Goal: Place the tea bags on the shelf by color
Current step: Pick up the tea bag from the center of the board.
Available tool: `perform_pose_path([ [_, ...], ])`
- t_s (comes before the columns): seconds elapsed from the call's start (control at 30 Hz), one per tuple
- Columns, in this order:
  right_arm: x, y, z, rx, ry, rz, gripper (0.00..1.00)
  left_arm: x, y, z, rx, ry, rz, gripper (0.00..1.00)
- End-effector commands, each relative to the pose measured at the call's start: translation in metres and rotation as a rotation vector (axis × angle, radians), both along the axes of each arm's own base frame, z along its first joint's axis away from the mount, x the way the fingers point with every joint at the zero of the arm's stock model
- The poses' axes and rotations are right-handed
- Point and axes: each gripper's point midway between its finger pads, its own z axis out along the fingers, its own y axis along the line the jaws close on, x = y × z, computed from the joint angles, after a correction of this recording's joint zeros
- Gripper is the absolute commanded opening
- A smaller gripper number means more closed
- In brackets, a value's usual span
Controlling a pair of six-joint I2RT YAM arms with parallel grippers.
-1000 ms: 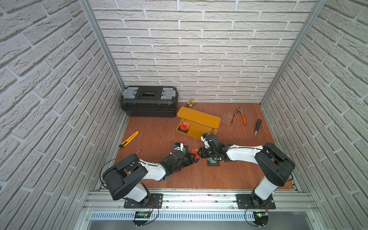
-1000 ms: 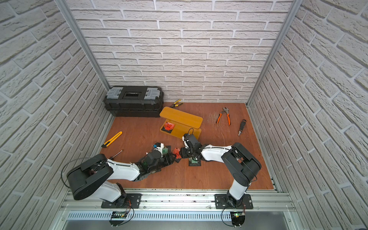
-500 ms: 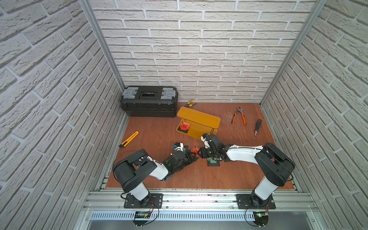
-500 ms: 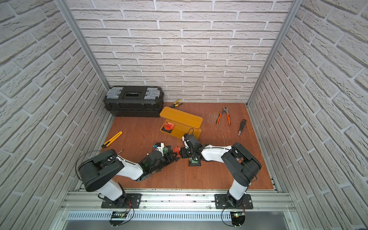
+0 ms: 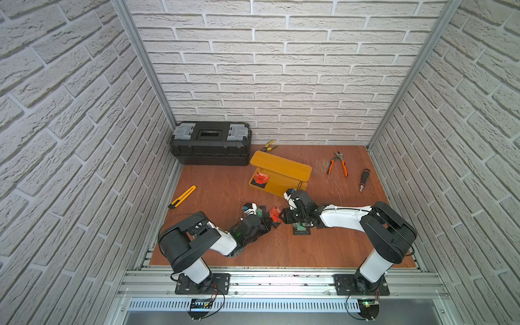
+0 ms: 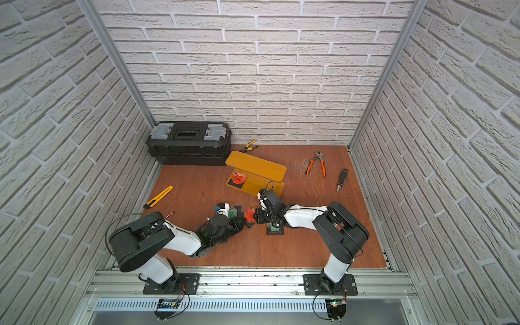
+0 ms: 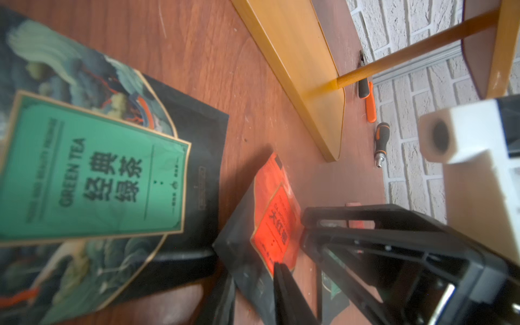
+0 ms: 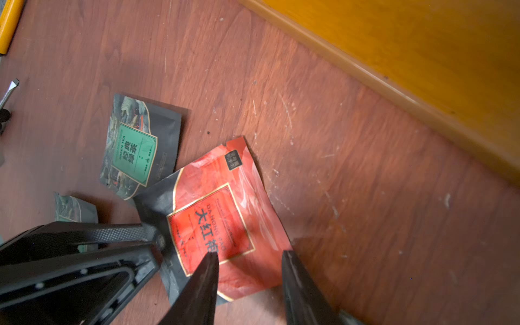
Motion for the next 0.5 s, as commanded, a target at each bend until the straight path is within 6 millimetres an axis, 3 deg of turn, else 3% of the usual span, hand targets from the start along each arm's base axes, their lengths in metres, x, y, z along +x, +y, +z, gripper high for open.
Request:
perform_pose_path([
  [0.0, -0.024, -0.016, -0.024, -0.076, 0.090, 0.009, 0.42, -0.009, 0.011, -0.023, 0.075, 0.039, -0.001, 0.19],
  [0.33, -0.023, -0.016, -0.022, -0.075, 0.081, 0.015, 0.42, -0.005, 0.007, -0.018, 0.067, 0.011, -0.011, 0.01],
  [0.47, -0.020, -0.012, -0.014, -0.059, 0.059, 0.030, 0.44, -0.004, 0.006, -0.014, 0.071, 0.000, -0.018, 0.00],
])
